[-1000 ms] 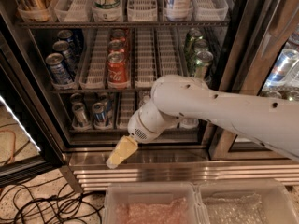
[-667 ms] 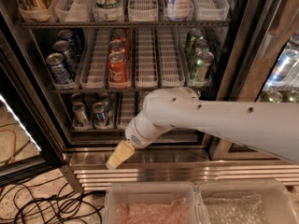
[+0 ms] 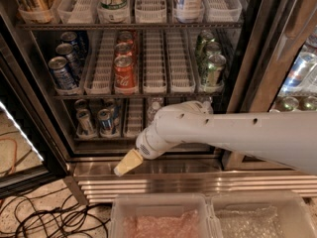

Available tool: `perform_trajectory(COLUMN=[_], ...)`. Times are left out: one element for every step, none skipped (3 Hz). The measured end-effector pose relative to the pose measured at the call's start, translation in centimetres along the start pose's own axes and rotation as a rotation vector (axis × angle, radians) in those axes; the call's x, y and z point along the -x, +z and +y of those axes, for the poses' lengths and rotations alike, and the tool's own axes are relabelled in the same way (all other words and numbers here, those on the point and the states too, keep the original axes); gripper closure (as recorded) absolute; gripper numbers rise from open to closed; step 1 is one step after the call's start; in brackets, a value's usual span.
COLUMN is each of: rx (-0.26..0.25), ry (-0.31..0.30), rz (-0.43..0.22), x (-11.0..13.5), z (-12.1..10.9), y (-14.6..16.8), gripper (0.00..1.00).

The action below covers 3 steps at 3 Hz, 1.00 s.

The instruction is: Pick redbull can from bottom shelf of fridge

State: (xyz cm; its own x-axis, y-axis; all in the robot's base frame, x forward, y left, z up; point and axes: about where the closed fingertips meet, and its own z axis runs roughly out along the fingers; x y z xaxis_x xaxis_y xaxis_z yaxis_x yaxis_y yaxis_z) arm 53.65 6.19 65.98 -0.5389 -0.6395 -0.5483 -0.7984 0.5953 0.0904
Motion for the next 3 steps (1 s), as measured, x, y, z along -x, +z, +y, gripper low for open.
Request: perform_trajectory(rx=[0.0, -0.023, -0.024], ry=[-0.001, 0.005, 0.053], rz=[0.0, -0.004, -0.043], x=[0.0, 0.1, 1.1], z=[0.0, 0.5, 1.3], y=[0.0, 1.5, 5.9], gripper=[0.0, 0.0, 0.0])
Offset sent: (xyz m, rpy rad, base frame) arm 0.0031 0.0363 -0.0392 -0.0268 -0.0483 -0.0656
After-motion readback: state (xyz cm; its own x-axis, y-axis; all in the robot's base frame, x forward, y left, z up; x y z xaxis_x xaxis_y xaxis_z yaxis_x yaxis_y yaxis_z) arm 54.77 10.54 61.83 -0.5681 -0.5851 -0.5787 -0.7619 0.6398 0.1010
